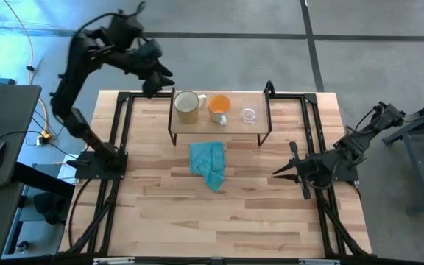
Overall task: Stack small to large cups/mugs on shelf
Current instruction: Return to Home Position
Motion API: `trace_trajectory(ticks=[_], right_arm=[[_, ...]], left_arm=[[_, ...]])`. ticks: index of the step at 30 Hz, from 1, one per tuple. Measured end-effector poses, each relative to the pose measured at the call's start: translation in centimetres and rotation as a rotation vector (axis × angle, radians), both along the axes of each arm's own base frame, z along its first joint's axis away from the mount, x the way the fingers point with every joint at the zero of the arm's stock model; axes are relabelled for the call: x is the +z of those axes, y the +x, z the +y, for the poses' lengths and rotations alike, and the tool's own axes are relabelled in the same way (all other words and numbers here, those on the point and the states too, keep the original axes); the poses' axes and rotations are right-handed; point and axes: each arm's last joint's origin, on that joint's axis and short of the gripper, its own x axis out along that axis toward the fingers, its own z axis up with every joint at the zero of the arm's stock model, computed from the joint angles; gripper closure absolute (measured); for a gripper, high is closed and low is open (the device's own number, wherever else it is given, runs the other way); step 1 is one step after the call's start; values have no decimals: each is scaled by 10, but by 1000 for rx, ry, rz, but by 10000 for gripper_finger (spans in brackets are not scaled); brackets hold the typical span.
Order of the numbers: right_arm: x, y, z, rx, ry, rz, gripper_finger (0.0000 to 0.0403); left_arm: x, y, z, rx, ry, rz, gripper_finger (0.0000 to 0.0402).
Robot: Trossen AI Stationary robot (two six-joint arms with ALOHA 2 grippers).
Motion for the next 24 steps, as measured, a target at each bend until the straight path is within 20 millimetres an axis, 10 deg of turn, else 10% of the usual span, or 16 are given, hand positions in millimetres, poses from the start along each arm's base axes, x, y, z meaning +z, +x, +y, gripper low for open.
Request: trace_trajectory(ticks=[24], right_arm=[[123, -63, -47, 45, -56, -359, 370]], left_arm=[[53, -105, -124, -687, 212, -521, 224]])
